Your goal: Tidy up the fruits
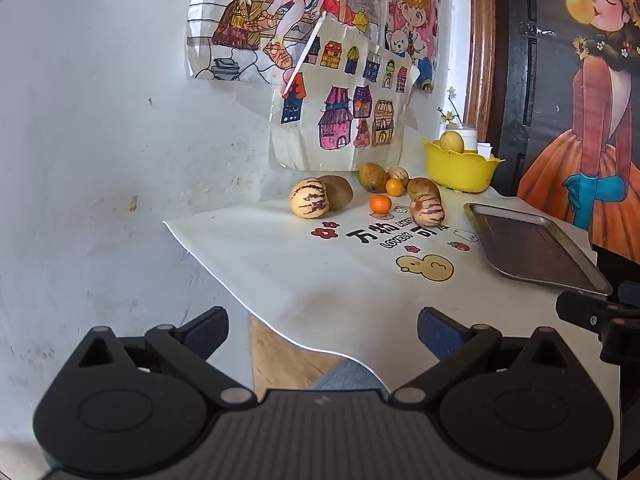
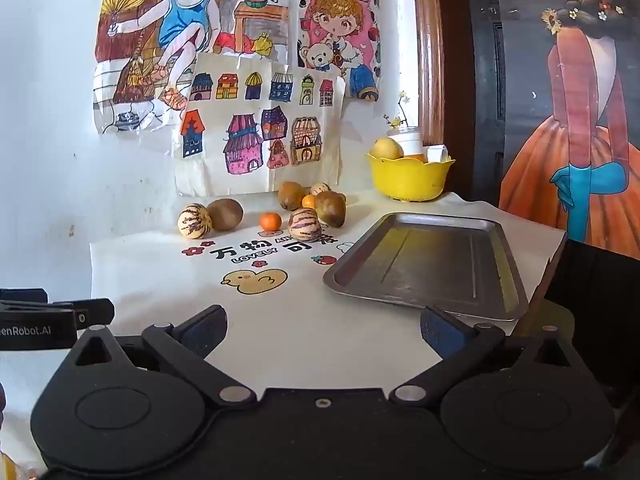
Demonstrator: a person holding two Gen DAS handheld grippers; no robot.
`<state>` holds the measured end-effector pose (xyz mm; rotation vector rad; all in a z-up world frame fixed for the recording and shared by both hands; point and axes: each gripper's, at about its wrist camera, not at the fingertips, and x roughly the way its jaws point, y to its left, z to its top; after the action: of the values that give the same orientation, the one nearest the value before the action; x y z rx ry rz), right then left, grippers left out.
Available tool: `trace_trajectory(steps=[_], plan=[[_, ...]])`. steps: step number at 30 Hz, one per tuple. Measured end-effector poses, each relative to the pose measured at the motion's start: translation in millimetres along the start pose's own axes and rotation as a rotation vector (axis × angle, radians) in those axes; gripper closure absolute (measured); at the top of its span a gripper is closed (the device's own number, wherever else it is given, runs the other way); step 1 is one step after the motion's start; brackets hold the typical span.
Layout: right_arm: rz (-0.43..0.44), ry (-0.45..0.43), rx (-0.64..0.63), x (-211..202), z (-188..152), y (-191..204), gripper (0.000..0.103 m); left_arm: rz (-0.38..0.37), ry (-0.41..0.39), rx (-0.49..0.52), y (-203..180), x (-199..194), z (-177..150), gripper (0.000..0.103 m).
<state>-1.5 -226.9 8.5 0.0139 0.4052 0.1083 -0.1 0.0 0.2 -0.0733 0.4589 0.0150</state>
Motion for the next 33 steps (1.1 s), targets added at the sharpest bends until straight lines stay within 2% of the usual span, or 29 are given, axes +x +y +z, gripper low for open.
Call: trace_trajectory(steps=[3, 33], plan=[[-0.011, 0.009, -0.028, -1.7, 2.2, 1.5, 0.0, -0.004, 0.004, -0.006, -0.2, 0.2, -0.3, 0.0], [-0.016, 0.019, -0.024, 1.7, -1.2, -0.8, 0.0, -0.005, 0.006, -0.016, 3.3, 0.0, -1.2, 0.0]])
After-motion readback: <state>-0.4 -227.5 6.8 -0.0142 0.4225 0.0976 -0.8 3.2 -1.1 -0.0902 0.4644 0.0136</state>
